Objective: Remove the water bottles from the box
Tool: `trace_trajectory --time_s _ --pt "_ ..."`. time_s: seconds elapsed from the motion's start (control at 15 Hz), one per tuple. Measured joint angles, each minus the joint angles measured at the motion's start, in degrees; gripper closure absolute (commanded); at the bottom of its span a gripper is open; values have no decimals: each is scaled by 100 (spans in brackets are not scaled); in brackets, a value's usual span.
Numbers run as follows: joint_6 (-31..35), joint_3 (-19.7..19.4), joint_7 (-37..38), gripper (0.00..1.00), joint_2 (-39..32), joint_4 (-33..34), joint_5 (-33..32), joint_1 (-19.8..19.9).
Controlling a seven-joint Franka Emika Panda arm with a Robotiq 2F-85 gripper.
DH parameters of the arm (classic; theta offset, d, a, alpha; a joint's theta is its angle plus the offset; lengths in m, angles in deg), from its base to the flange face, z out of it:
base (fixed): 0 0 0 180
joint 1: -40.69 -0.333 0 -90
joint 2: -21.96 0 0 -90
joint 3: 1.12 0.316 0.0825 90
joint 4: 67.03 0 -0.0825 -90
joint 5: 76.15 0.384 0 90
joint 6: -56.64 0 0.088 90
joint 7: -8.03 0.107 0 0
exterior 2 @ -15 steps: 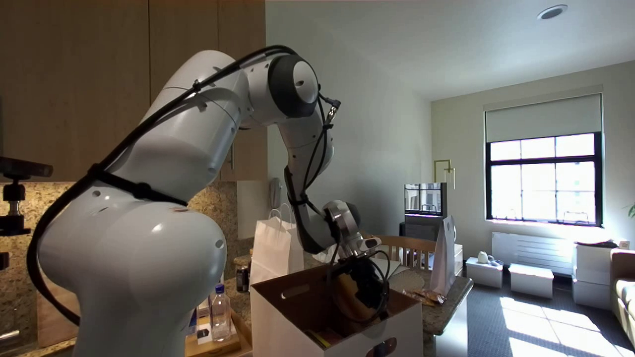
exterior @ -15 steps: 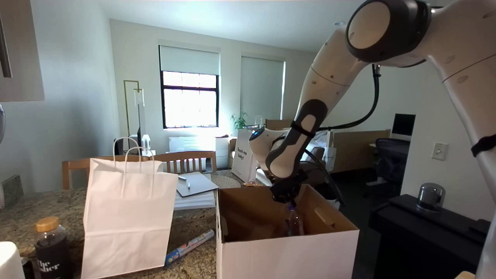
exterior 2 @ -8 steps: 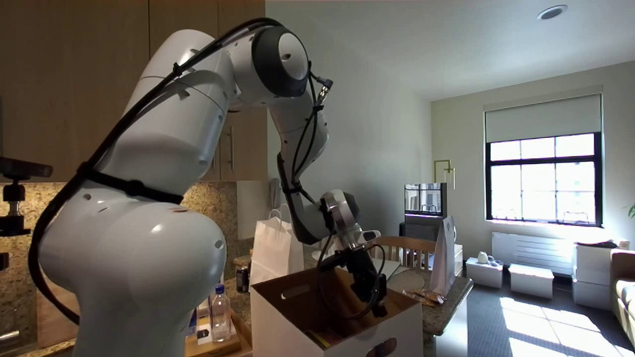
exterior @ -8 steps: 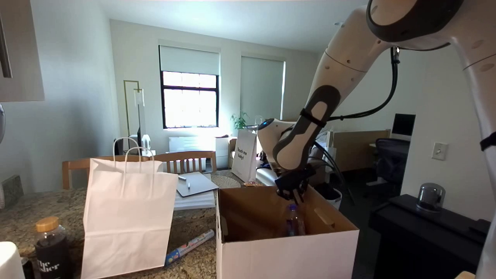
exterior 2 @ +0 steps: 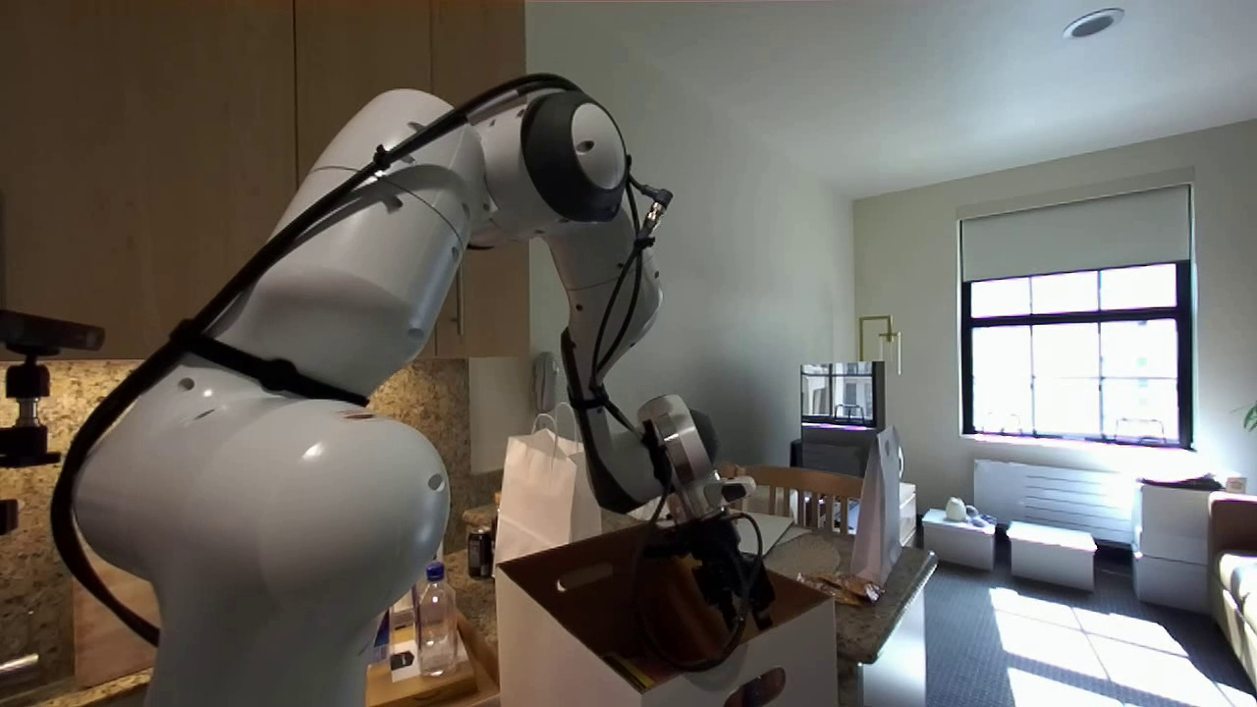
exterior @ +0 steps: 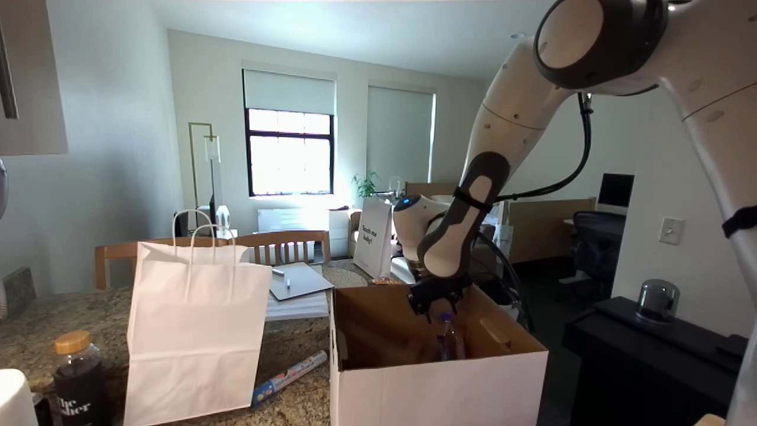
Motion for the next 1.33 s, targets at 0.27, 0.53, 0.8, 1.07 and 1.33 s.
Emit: trace_trajectory --time_s 0.27,0.53,0.8,1.07,1.33 --pt "303 -418 338 0 -519 321 -406 -186" --pt "309 -627 429 33 -882 590 -541 -221" --pt "316 -623 429 60 -976 651 -541 -292" --pt "320 -623 430 87 -976 677 -541 -377" --pt "320 -623 432 86 -976 681 -541 -392"
